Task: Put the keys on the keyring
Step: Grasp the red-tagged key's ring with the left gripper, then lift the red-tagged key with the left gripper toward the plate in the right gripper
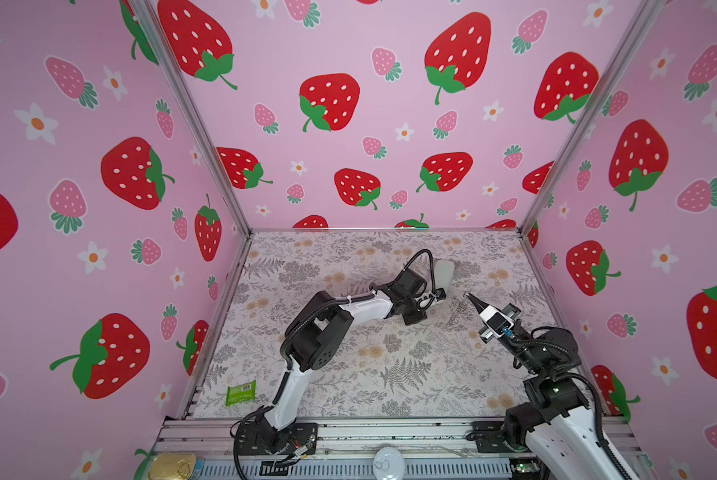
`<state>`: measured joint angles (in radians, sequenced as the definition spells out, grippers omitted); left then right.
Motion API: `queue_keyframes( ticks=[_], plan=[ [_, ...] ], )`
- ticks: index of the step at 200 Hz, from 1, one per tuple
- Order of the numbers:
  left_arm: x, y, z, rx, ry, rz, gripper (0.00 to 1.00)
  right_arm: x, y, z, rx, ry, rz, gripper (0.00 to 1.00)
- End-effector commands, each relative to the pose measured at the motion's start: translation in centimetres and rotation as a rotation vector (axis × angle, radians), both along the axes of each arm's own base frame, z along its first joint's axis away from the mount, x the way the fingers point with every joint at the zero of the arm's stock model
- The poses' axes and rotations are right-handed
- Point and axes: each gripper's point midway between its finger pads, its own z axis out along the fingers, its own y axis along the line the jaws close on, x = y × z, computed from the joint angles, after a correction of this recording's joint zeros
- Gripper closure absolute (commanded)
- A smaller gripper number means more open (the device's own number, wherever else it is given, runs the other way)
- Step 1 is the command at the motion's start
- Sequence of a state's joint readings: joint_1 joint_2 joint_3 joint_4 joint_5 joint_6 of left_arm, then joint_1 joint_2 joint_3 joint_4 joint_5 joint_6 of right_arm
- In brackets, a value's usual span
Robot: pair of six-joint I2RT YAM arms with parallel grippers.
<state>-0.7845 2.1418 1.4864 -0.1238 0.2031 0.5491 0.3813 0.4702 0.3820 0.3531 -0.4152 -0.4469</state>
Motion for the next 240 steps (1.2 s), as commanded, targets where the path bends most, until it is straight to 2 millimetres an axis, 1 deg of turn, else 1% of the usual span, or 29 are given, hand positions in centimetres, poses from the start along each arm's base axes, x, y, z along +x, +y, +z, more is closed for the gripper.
queue_keyframes(
  ticks=[1, 23, 44, 60, 92, 119, 147, 161, 172, 203, 233, 240],
  plan=[
    [0.3, 0.3, 3.9, -0.109, -0.028, 0.0, 1.0, -0.4, -0.1, 0.9, 0.006, -0.04, 0.008, 0.99],
    [0.3, 1.8, 6.1, -0.166, -0.047, 0.01, 1.0, -0.6, 0.4, 0.6, 0.003, -0.029, 0.04, 0.99],
    [0.2, 3.3, 8.2, -0.195, -0.094, 0.008, 1.0, -0.7, 1.4, -0.5, -0.034, -0.007, 0.1, 1.0],
    [-0.1, 4.3, 10.0, -0.212, -0.137, -0.012, 1.0, -0.9, 2.1, -0.9, -0.037, -0.001, 0.149, 0.99],
    [-0.9, 5.9, 13.7, -0.226, -0.226, -0.054, 1.0, -0.6, 3.1, -2.0, -0.062, 0.022, 0.209, 1.0],
    [-1.5, 6.8, 16.5, -0.246, -0.278, -0.088, 1.0, -0.5, 3.9, -2.2, -0.057, 0.033, 0.262, 1.0],
    [-2.7, 6.8, 19.7, -0.284, -0.333, -0.147, 1.0, -0.7, 4.8, -2.4, -0.044, 0.052, 0.334, 0.99],
    [-3.6, 6.9, 21.0, -0.301, -0.351, -0.182, 1.0, -0.7, 5.0, -2.3, -0.039, 0.051, 0.349, 0.99],
    [-4.2, 7.0, 21.7, -0.307, -0.365, -0.208, 1.0, -0.6, 5.1, -2.3, -0.041, 0.054, 0.356, 0.99],
    [-4.9, 7.0, 22.2, -0.263, -0.403, -0.253, 1.0, -0.4, 6.0, -2.3, -0.048, 0.098, 0.417, 0.99],
    [-5.9, 6.2, 23.4, -0.268, -0.449, -0.296, 1.0, -0.3, 6.4, -2.1, -0.032, 0.122, 0.449, 0.99],
    [-6.1, 5.9, 23.9, -0.275, -0.464, -0.306, 1.0, -0.3, 6.4, -2.1, -0.028, 0.123, 0.451, 0.99]
  ],
)
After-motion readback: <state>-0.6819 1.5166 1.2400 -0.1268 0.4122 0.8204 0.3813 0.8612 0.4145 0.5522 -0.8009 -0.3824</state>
